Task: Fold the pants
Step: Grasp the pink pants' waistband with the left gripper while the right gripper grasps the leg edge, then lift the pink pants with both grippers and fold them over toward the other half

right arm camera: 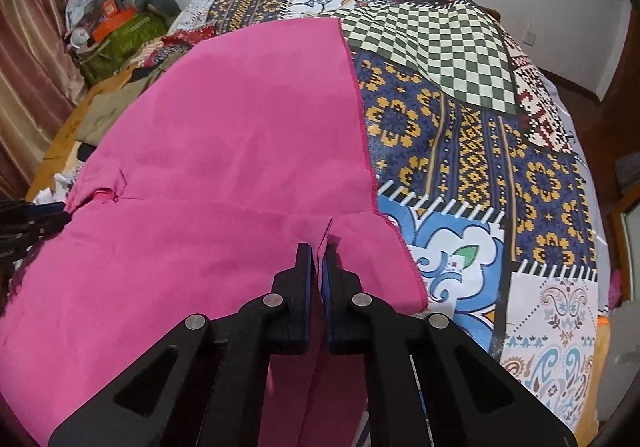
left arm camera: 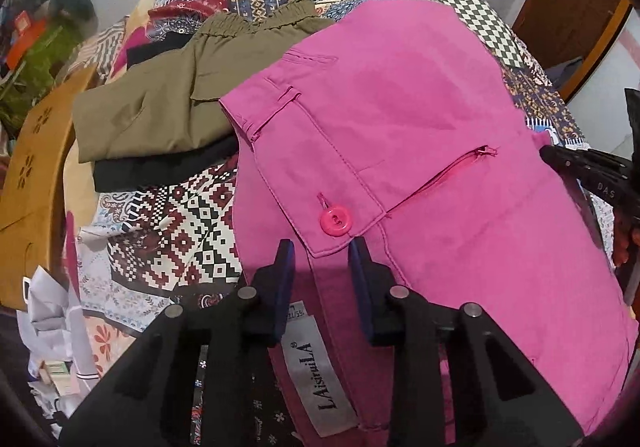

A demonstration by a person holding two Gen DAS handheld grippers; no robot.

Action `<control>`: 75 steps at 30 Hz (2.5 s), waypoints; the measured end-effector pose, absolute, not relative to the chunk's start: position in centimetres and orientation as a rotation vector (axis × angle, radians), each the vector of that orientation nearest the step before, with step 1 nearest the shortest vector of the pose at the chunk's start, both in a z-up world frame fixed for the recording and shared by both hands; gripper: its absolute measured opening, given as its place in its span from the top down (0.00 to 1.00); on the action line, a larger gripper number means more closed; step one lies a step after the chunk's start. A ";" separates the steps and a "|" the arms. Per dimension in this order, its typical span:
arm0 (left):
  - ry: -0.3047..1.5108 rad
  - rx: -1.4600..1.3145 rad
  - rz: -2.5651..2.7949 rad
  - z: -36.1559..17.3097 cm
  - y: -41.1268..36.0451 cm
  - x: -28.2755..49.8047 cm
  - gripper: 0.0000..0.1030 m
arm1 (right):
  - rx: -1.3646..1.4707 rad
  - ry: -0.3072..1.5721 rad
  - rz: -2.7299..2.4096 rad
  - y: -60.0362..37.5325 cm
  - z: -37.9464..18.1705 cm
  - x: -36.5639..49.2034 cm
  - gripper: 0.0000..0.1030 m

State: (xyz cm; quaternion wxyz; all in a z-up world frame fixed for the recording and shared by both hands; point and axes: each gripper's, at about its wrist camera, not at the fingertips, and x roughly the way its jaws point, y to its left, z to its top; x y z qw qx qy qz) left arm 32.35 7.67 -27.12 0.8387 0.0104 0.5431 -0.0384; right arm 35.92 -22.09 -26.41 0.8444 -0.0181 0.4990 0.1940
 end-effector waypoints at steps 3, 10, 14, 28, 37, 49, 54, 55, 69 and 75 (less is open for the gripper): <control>1.150 0.031 -0.074 -27.2 7.7 32.4 0.71 | -0.035 1.066 0.386 -22.3 -26.6 35.8 0.97; 1.141 -0.007 -0.091 -27.3 8.5 32.3 0.69 | 0.024 1.069 0.323 -25.2 -25.9 34.7 0.99; 1.141 -0.046 -0.087 -26.2 9.3 31.8 0.68 | 0.013 1.036 0.334 -26.3 -24.2 33.2 0.98; 1.135 -0.177 -0.087 -25.3 11.5 36.6 0.44 | 0.135 1.036 0.298 -28.0 -24.7 36.4 0.60; 1.207 -0.234 -0.156 -28.5 10.4 38.3 0.44 | 0.170 1.160 0.367 -26.3 -28.6 38.0 0.59; 1.110 0.024 -0.013 -28.2 8.3 37.8 0.74 | 0.057 1.145 0.386 -24.4 -28.8 37.8 0.91; 1.100 0.088 0.037 -28.4 8.2 37.6 0.75 | 0.026 1.138 0.360 -24.0 -28.7 38.0 0.92; 1.093 0.087 0.037 -28.4 8.3 37.5 0.75 | 0.020 1.141 0.350 -23.9 -28.8 38.0 0.92; 1.037 -0.006 0.103 -24.2 13.7 36.5 0.54 | 0.010 1.156 0.278 -26.8 -25.9 36.7 0.62; 1.031 -0.099 0.104 -23.5 16.1 39.7 0.54 | -0.007 1.009 0.283 -27.0 -21.4 37.3 0.49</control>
